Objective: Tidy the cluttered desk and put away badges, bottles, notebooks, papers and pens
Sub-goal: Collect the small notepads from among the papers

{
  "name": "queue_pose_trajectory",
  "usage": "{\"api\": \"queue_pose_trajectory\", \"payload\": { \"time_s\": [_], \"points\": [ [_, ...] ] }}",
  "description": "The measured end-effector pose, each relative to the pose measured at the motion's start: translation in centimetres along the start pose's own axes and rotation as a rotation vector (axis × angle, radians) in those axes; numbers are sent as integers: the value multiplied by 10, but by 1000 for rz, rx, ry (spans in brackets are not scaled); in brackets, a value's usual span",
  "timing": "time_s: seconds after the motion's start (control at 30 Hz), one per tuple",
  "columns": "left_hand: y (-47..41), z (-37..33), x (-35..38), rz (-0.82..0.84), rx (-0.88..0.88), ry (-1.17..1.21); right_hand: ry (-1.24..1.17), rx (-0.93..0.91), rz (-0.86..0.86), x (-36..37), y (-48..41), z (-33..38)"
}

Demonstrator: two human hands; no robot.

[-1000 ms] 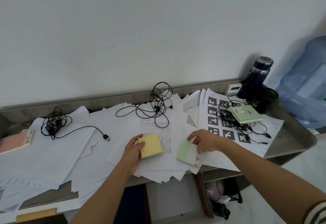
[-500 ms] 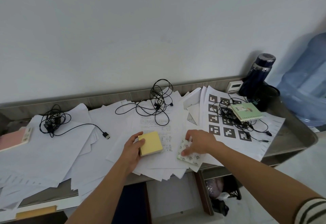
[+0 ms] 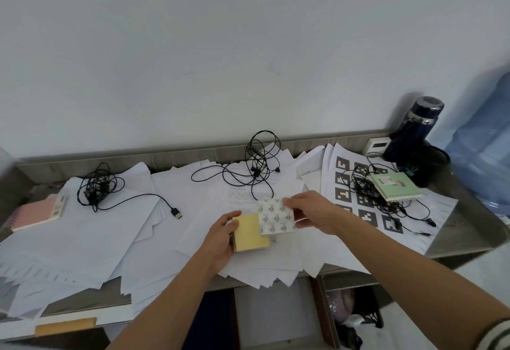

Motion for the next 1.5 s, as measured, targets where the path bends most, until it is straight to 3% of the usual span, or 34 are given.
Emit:
{"api": "queue_pose_trajectory", "payload": {
  "time_s": [0.13, 0.37, 0.57, 0.7, 0.8, 0.93, 1.0, 1.13, 1.33, 1.5],
  "points": [
    [9, 1, 8, 33, -11, 23, 90, -11, -81, 10, -4, -11],
    [16, 0, 31, 121, -33, -22, -95, -12, -41, 12, -4, -22],
    [8, -2, 68, 132, -38, -65, -235, 10, -51, -26, 11, -28],
    [0, 3, 106, 118, -74, -109, -197, -7, -100, -71, 21, -34],
    [-11, 8, 140, 83, -73, -155, 0, -106, -323, -133, 23, -41],
    [-25, 17, 185, 12, -32, -216, 613, -153, -604, -230, 21, -54],
    [-32, 23, 199, -22, -12, -244, 807, -114, -513, -263, 16, -62],
    [-45, 39, 213, -114, 55, -326, 1115, -17, -135, -290, 3, -85],
    [-46, 53, 216, -230, 171, -332, 1432, -195, -163, -293, -10, -91],
    [-43, 56, 220, -296, 189, -313, 1380, -249, -90, -301, -8, -86]
  ]
}}
Point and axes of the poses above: each hand's wrist, its own y-axis away from the middle knuckle, its own x-axis out of the palm, z = x × y, the point moved 3 cm from there along -y, towards the middle knuckle, and after that the axes turned 7 degrees about -x, right-handed, at the moved point
